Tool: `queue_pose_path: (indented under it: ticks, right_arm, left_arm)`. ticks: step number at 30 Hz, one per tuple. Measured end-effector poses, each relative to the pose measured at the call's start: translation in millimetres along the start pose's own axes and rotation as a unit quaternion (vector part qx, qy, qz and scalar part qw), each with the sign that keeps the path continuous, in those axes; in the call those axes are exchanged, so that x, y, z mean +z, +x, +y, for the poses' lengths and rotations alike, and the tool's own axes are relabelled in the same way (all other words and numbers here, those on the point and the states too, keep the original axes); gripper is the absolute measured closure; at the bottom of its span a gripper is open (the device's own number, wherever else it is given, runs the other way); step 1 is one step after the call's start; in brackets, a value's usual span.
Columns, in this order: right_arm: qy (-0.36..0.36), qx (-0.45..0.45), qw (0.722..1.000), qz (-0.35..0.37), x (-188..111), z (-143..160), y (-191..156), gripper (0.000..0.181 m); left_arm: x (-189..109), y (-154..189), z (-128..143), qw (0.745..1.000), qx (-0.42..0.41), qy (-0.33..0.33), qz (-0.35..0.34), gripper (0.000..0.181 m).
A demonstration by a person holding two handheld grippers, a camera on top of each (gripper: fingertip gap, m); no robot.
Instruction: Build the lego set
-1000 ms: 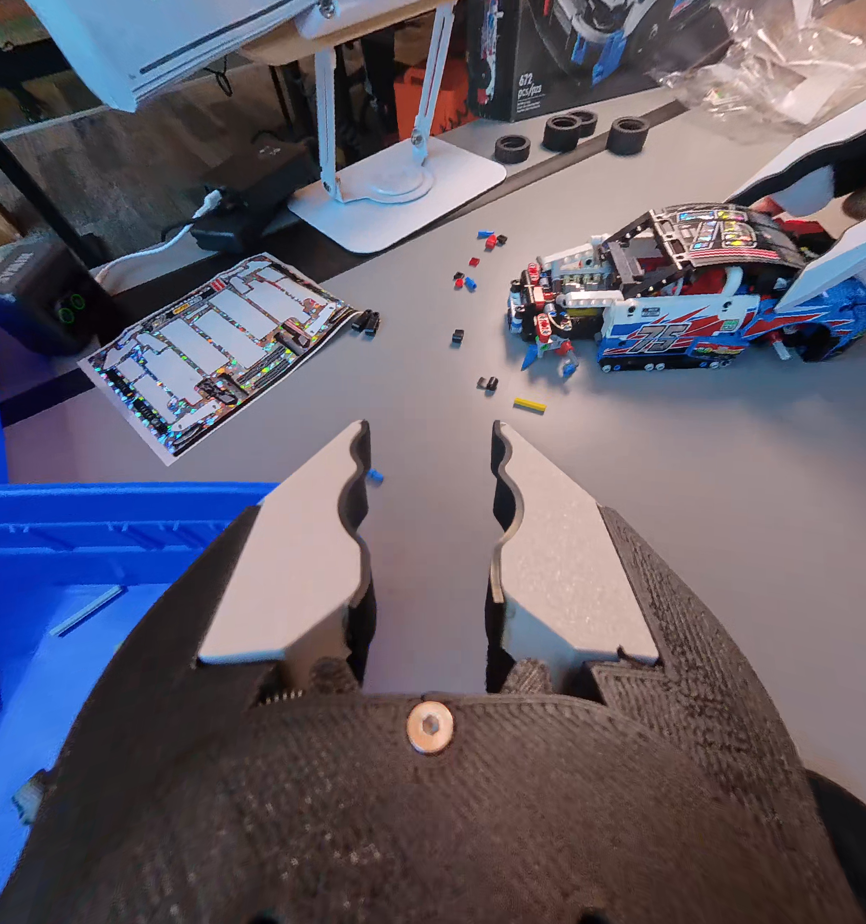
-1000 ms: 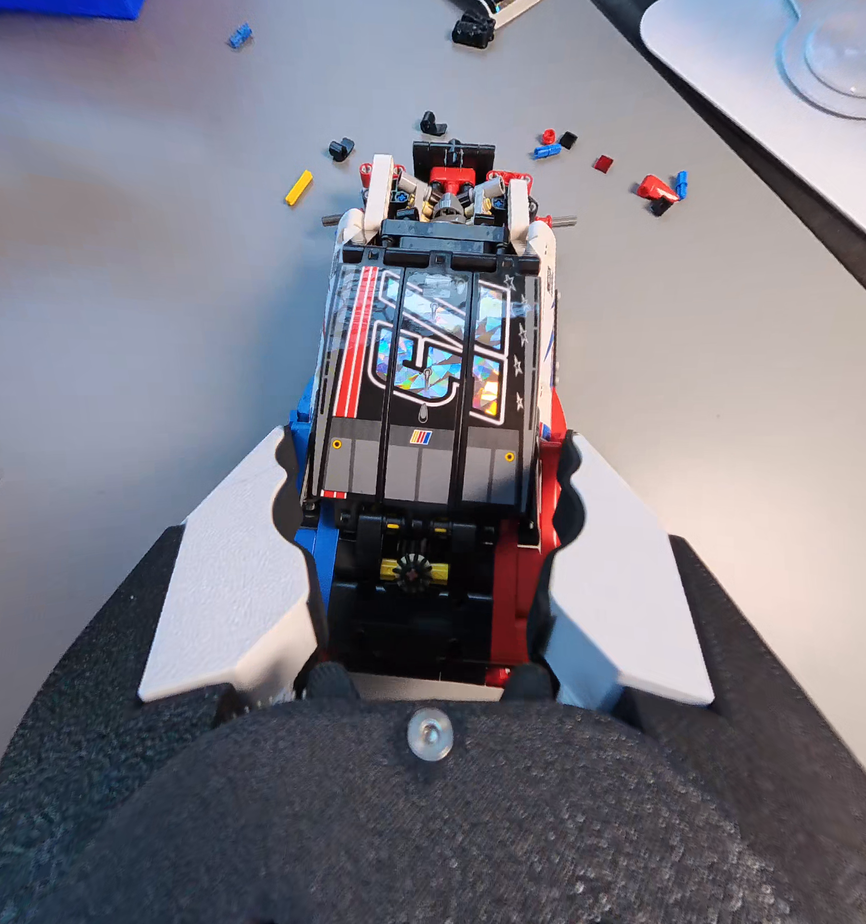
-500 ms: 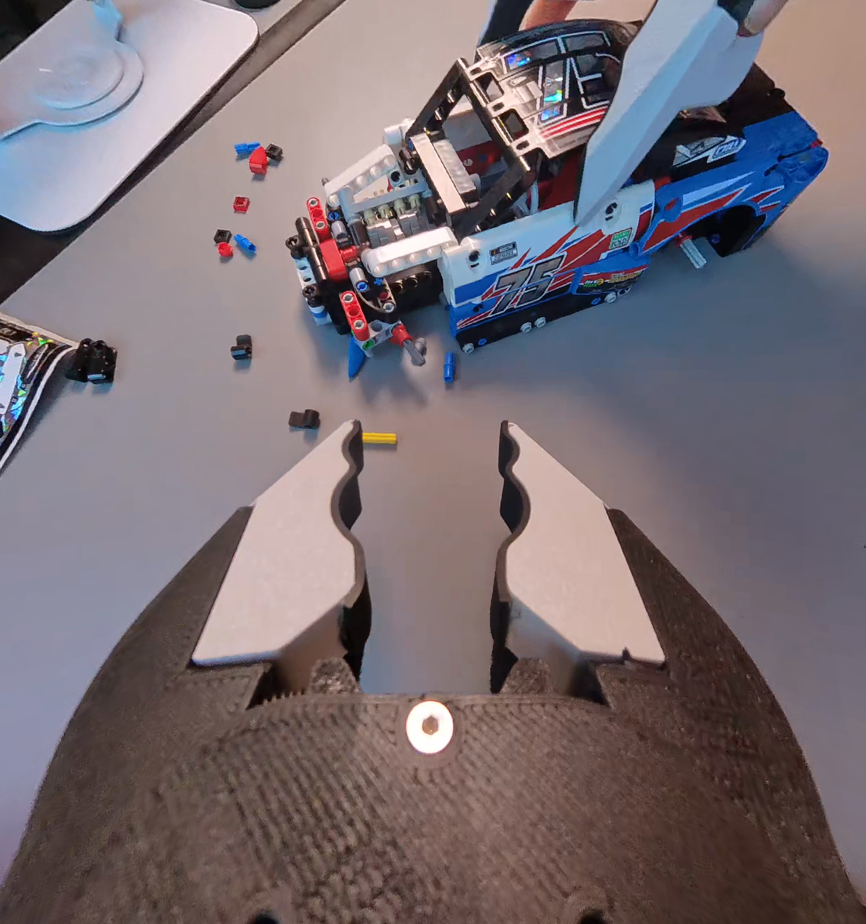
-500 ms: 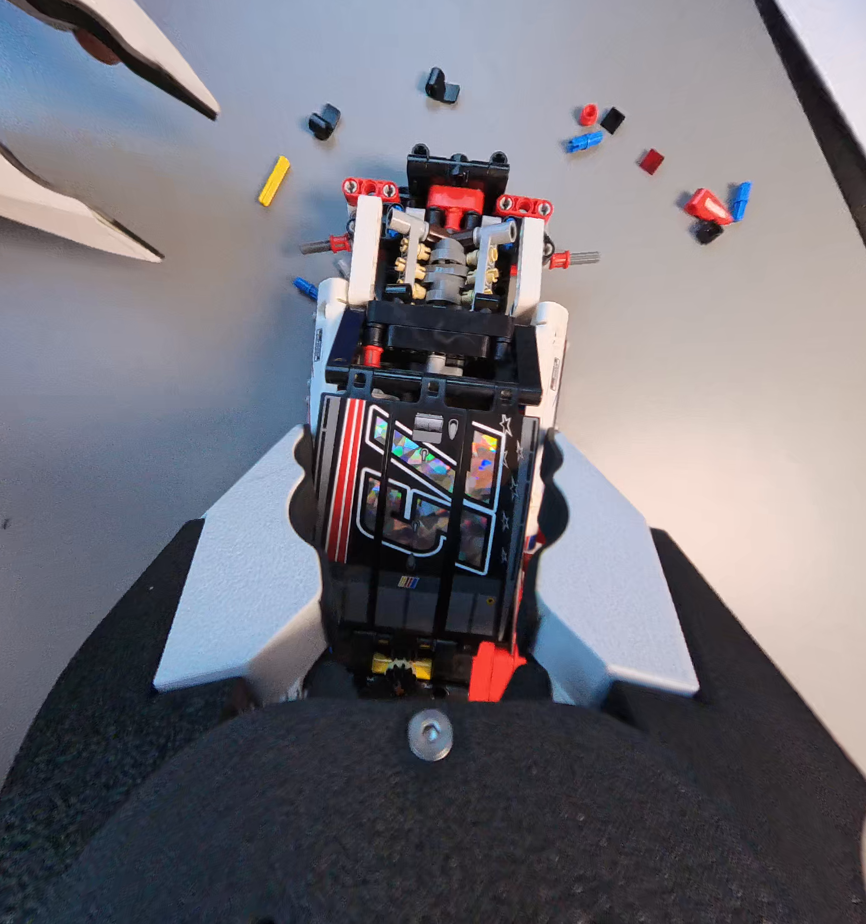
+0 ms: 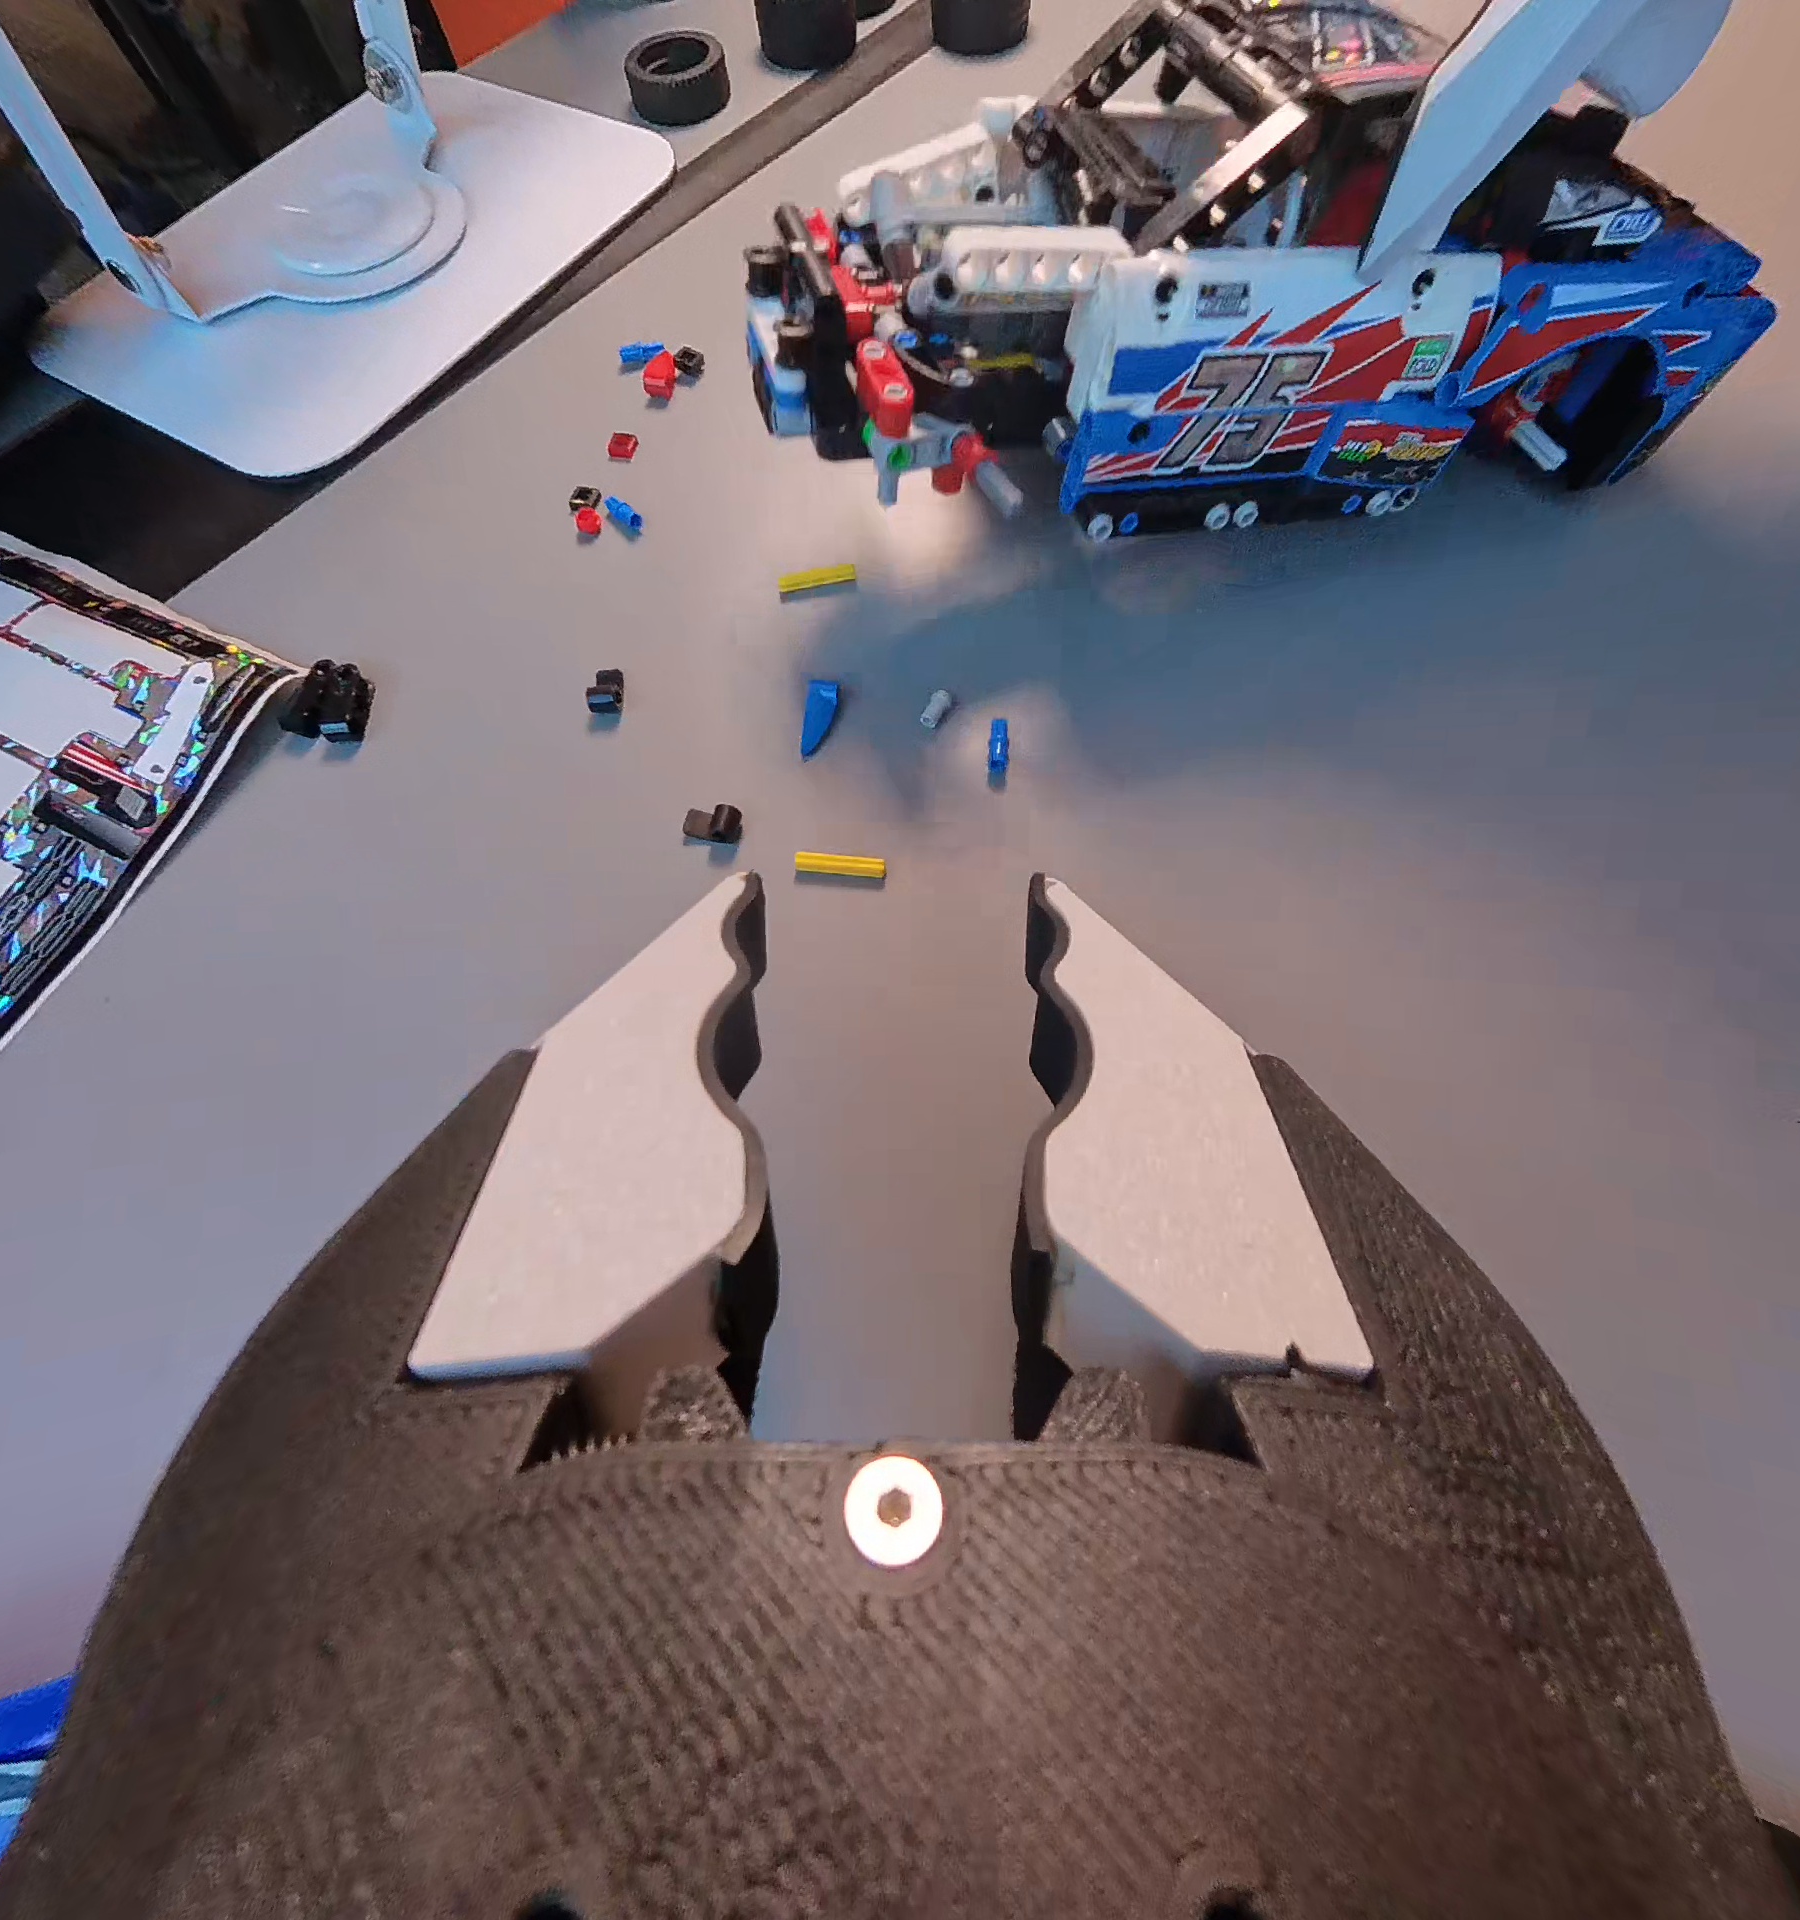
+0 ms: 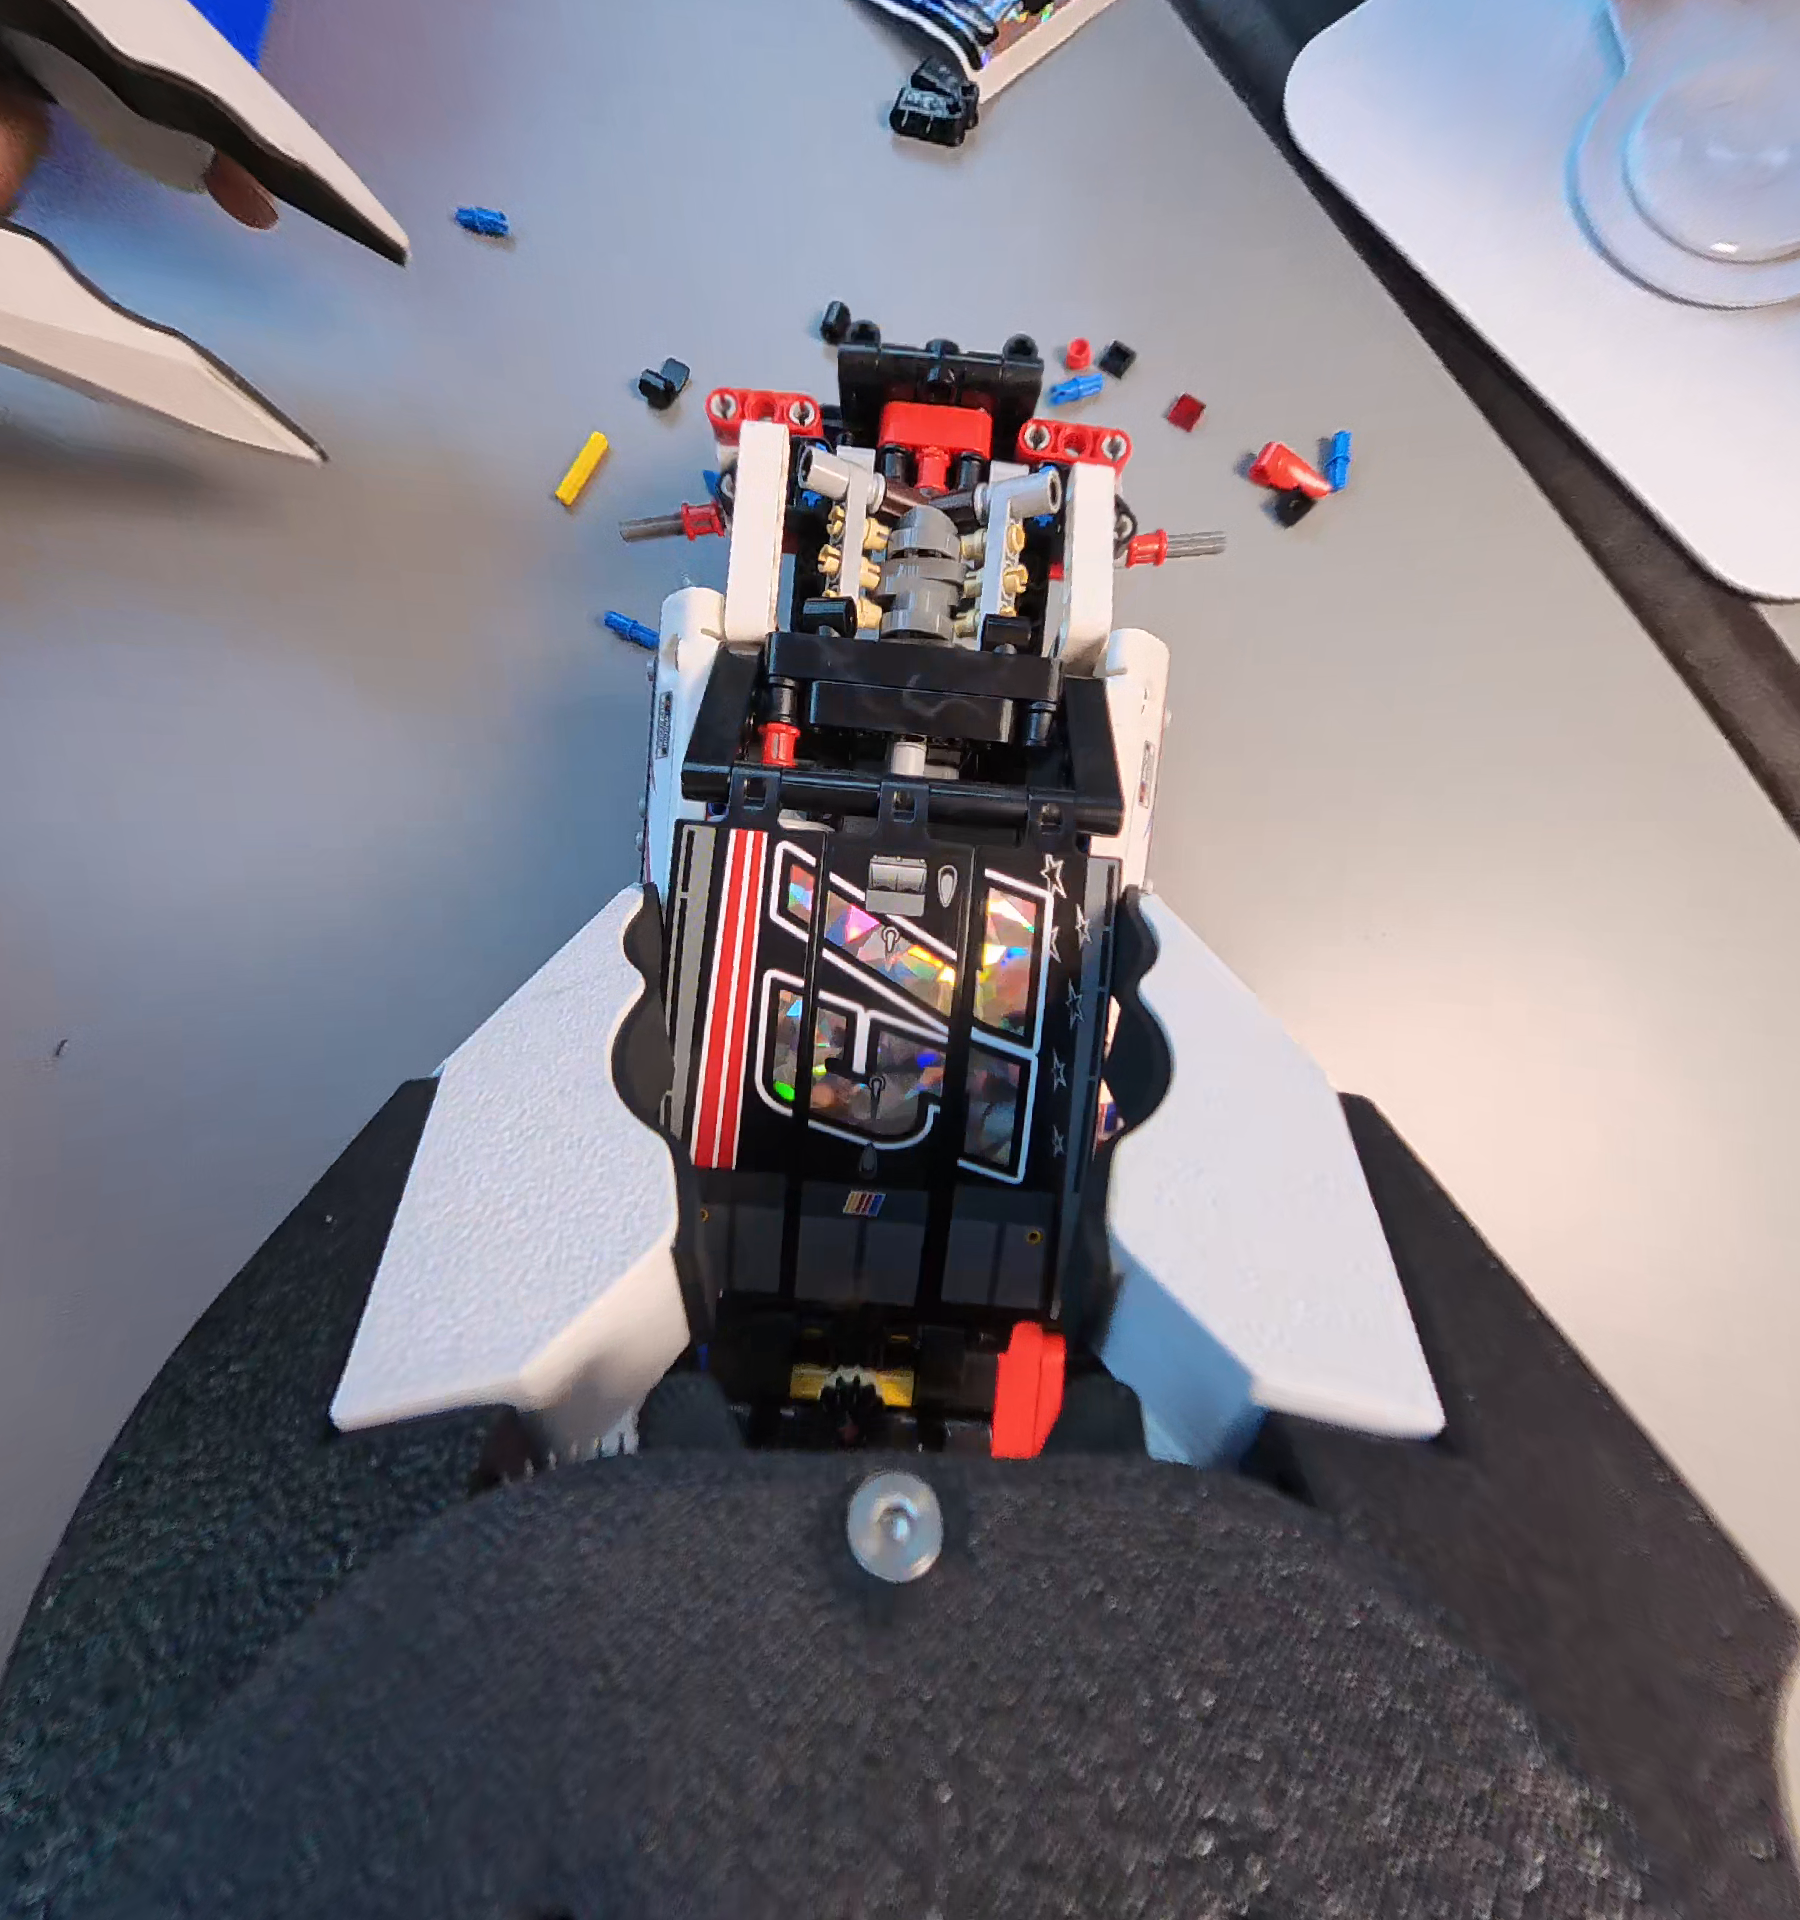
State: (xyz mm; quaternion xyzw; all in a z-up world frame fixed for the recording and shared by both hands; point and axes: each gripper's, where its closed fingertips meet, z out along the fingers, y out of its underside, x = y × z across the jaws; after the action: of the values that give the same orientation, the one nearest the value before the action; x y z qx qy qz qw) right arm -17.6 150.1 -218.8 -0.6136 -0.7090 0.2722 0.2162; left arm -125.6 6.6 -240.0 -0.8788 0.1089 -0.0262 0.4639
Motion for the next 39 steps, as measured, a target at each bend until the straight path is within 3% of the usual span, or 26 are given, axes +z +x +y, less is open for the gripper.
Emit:
queue_pose_path:
  ticks: [1, 5, 9, 13, 16, 20, 23, 26, 28, 33, 39]
  right_arm:
    - [0.01, 0.002, 1.0, -0.001, -7.1, 0.9, 0.6, 0.098]
    - [0.05, 0.006, 0.999, -0.004, -39.6, 7.7, -2.0, 0.098]
    - [0.067, -0.006, 0.998, -0.02, -60.4, 20.7, -21.7, 0.098]
    - [0.03, -0.05, 0.997, -0.042, -49.7, 34.8, -59.3, 0.098]
    - [-0.013, -0.096, 0.994, -0.055, -29.7, 46.2, -86.6, 0.098]
    - [-0.051, -0.141, 0.986, -0.072, -11.4, 55.6, -113.2, 0.097]
    - [-0.065, -0.171, 0.978, -0.098, -14.6, 56.4, -120.7, 0.098]
    - [0.019, -0.153, 0.976, -0.152, -34.8, 16.7, -124.2, 0.105]
    - [0.044, -0.153, 0.977, -0.144, -40.0, -5.4, -105.3, 0.113]
    - [0.044, -0.128, 0.984, -0.116, 9.8, -33.7, -59.6, 0.131]
    - [0.014, -0.152, 0.981, -0.121, 84.9, -33.5, -49.6, 0.133]
  left_arm:
    - [0.1, -0.6, 0.0, 1.0, 0.001, -0.001, -0.002, 0.132]
    - [-8.3, -12.2, 0.9, 0.999, 0.009, -0.012, -0.032, 0.131]
    - [-42.1, -39.5, -3.2, 0.996, -0.003, -0.016, -0.087, 0.13]
    - [-82.1, -66.3, -14.1, 0.99, -0.031, 0.015, -0.137, 0.132]
    - [-95.0, -76.0, -10.5, 0.987, -0.031, 0.008, -0.158, 0.134]
    - [-89.2, -73.8, 7.8, 0.988, -0.004, -0.051, -0.147, 0.14]
    - [-78.3, -63.7, 17.5, 0.989, 0.017, -0.084, -0.12, 0.148]
    - [-61.8, -50.3, 23.8, 0.99, 0.027, -0.108, -0.089, 0.154]
    - [-45.2, -50.7, 35.6, 0.986, 0.017, -0.142, -0.091, 0.159]
    - [-10.8, -74.6, 59.1, 0.966, -0.039, -0.192, -0.167, 0.174]
    - [0.9, -83.4, 60.3, 0.958, -0.031, -0.193, -0.209, 0.181]
